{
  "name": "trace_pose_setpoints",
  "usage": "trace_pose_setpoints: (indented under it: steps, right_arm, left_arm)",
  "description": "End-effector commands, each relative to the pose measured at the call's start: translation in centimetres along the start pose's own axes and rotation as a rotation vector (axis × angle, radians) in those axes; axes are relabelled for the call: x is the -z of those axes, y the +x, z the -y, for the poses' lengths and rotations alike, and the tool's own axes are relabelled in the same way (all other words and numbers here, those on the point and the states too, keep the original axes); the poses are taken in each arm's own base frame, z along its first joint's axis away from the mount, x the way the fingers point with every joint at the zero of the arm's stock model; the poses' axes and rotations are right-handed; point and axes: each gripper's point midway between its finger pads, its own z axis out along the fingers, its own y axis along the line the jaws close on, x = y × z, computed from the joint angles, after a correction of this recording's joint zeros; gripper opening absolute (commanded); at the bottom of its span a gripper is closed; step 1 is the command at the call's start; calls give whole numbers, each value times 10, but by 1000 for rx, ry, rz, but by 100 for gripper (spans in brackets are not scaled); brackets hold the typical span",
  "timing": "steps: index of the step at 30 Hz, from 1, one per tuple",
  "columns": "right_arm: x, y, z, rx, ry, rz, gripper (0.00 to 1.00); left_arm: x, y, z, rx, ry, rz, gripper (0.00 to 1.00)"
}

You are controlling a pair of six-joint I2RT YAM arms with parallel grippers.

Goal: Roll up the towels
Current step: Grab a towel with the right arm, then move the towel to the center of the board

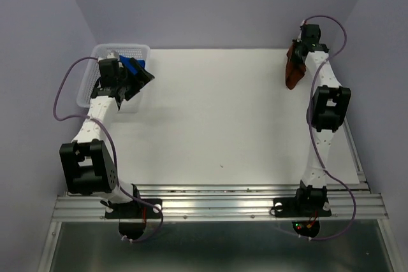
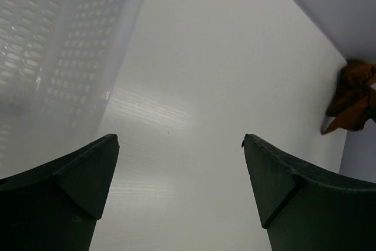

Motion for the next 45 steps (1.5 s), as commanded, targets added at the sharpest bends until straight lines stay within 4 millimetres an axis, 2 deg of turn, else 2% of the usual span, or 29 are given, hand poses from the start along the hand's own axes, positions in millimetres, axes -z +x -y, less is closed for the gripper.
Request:
trace_pose_setpoints:
  steps: [1,2,3,4,5,6,7,8,9,10,11,13,14,15,16,17,18,19,20,21,23,24,25,27,30,33,36,39,45]
  right_arm:
    - [153,-110,-80,222,-200,352,1]
    - [171,-109,-94,249,-248,367,1]
    - [187,-99,-121,292,-316,364,1]
    - [226,-104,-139,324,-392,407,1]
    - [246,-101,-155,356,-453,414,1]
    - [273,-88,-188,411,-595,414,1]
    - [291,-80,-198,423,-655,402,1]
    - [323,-79,-206,422,-724,420,1]
    - [346,-67,-220,445,-843,409,1]
    - [352,-50,-226,450,-899,377,2]
    - [379,-45,-225,460,-958,398,2]
    - [395,-30,-223,464,-1015,403,3]
    - [373,-1,-216,412,-982,311,4]
    - [368,8,-207,384,-933,297,7]
    - [369,8,-187,330,-815,322,9]
    - [340,46,-172,277,-735,217,12]
    - [329,62,-159,231,-663,181,16]
    - [322,67,-130,117,-508,181,19]
    - [294,106,-102,72,-409,88,22]
    - [290,121,-81,35,-325,63,42]
    - [275,154,-55,-21,-201,-19,92]
    - [270,168,-45,-19,-158,-55,100]
    - [266,189,-33,-1,-105,-120,100]
    - [271,200,-26,17,-80,-168,100]
    - [285,187,-30,-30,-105,-111,100]
    - [297,173,-48,-76,-212,-54,100]
    - [297,171,-46,-147,-185,-50,100]
    - [294,177,-39,-182,-143,-51,100]
    - [290,193,-36,-163,-134,-77,100]
  left_arm:
    - [34,22,40,-9,213,4,99]
    - [37,31,41,3,237,-19,99]
    - [41,37,44,12,268,-22,99]
    - [47,48,40,18,277,-33,99]
    - [50,53,38,24,275,-37,99]
    - [53,65,29,30,256,-59,99]
    - [63,65,31,20,264,-41,99]
    - [67,67,29,16,257,-39,99]
    - [70,74,20,24,214,-53,99]
    - [80,71,22,5,214,-32,99]
    - [83,70,18,1,192,-17,99]
    - [95,69,16,-11,169,4,99]
    - [98,66,11,-14,142,25,99]
    - [101,66,8,-15,126,32,99]
    - [106,68,6,-14,114,36,99]
    - [106,67,2,-10,91,47,99]
    - [108,69,-1,-7,78,44,99]
    - [108,71,-3,-10,75,41,99]
    - [108,73,-5,-13,68,37,99]
    - [106,79,-11,-12,50,17,99]
    - [104,88,-19,-12,27,-12,99]
    - [102,93,-23,-15,17,-31,99]
    - [100,104,-32,-15,-5,-65,99]
    - [100,124,-41,-16,-18,-121,99]
    - [100,143,-47,-3,-24,-153,99]
    - [104,190,-32,-41,47,-286,99]
    - [115,225,-17,-52,97,-380,99]
    - [127,264,-17,-80,109,-450,99]
    - [137,296,8,-169,155,-505,99]
